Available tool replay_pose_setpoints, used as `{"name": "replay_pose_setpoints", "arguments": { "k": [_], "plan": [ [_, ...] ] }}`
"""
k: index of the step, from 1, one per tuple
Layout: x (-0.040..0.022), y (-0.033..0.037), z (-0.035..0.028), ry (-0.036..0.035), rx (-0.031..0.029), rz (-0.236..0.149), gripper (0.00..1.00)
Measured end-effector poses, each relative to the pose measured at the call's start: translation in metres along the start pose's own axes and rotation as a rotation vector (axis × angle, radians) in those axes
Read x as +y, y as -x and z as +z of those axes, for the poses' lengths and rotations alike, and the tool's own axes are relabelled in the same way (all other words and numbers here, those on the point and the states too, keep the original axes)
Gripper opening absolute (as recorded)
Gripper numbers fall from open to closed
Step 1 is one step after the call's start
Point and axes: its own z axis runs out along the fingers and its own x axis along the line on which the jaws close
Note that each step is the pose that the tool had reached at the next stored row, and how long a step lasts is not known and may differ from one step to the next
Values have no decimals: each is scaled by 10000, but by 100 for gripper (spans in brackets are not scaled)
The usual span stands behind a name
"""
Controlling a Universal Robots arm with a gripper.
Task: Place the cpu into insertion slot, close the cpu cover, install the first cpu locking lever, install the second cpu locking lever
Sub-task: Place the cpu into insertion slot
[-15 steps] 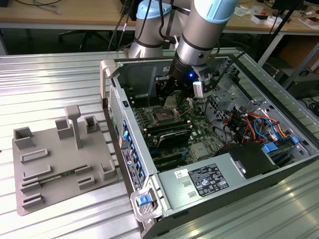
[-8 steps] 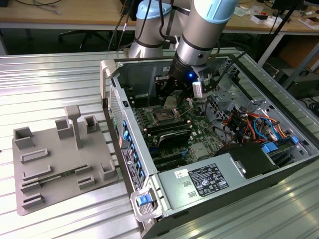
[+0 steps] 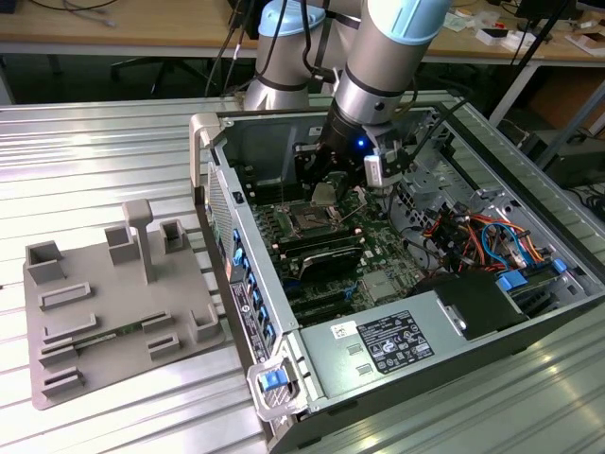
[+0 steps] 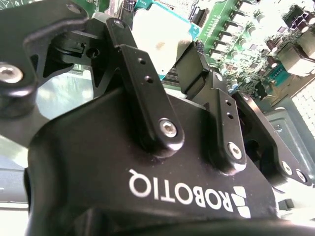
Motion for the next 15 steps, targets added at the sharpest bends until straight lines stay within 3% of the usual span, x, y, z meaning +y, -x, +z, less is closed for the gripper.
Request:
{"name": "replay_pose_setpoints", "arguments": {
  "k": [15],
  "plan": [
    [0, 0, 4, 11, -47, 537, 55]
  ]
}}
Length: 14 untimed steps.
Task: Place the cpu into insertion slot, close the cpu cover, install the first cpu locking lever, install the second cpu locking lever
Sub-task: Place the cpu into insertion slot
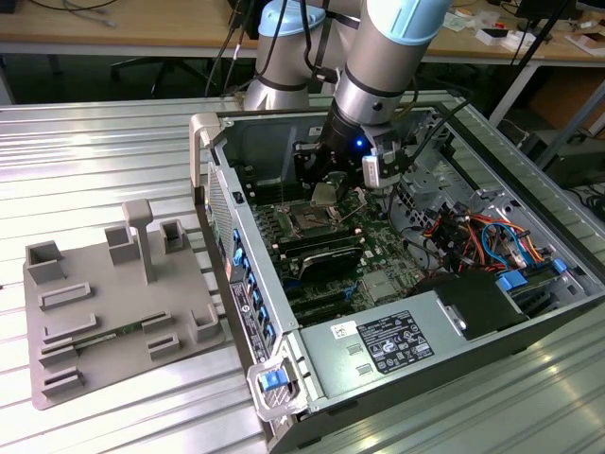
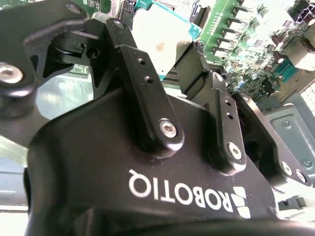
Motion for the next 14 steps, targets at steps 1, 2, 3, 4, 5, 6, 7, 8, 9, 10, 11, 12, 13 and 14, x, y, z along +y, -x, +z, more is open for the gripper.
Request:
{"name": "replay_pose_setpoints", "arguments": {
  "k": [1, 2, 3, 4, 5, 6, 7, 8, 9, 10, 11, 12, 13, 14],
  "plan": [
    [0, 0, 0, 0, -2, 25, 55],
    [0, 0, 0, 1, -6, 71, 55],
    [0, 0, 0, 1, -9, 105, 55],
    [0, 0, 1, 3, -13, 151, 55],
    [0, 0, 1, 4, -15, 180, 55],
    [0, 0, 1, 4, -19, 221, 55],
    [0, 0, 1, 6, -23, 264, 55],
    [0, 0, 1, 6, -26, 304, 55],
    [0, 0, 2, 6, -30, 344, 55],
    [0, 0, 2, 7, -33, 388, 55],
    [0, 0, 2, 9, -38, 438, 55],
    [0, 0, 3, 10, -42, 494, 55],
    [-1, 0, 3, 10, -46, 539, 55],
    [-1, 0, 3, 11, -49, 569, 55]
  ]
}}
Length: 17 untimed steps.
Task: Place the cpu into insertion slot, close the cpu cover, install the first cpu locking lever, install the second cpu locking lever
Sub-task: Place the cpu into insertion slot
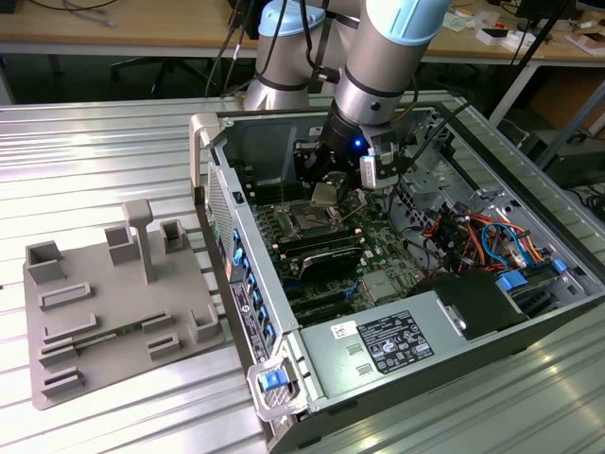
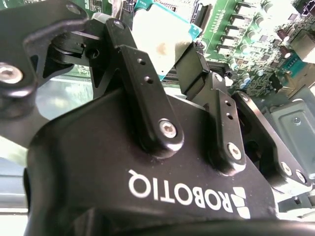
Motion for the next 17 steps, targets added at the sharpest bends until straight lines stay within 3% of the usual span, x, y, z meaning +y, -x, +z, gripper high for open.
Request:
{"name": "replay_pose_setpoints", "arguments": {
  "k": [17],
  "plan": [
    [0, 0, 3, 10, -45, 525, 55]
  ]
}}
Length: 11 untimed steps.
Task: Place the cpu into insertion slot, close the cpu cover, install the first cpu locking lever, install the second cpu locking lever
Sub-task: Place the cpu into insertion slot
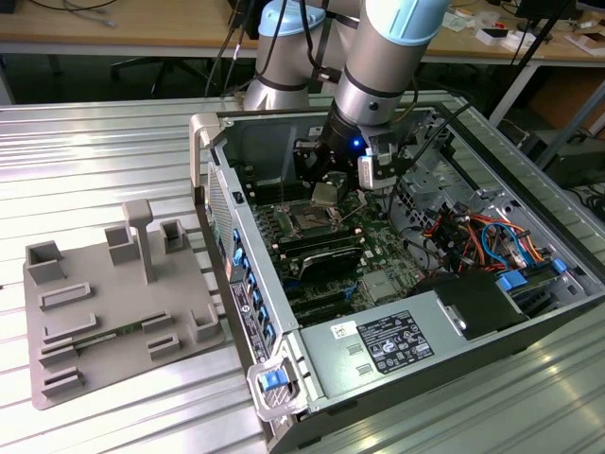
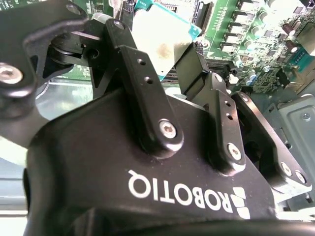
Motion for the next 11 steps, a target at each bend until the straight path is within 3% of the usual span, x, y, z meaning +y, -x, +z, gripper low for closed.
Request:
{"name": "replay_pose_setpoints", "arguments": {
  "k": [11],
  "plan": [
    [0, 0, 2, 8, -32, 377, 55]
  ]
}}
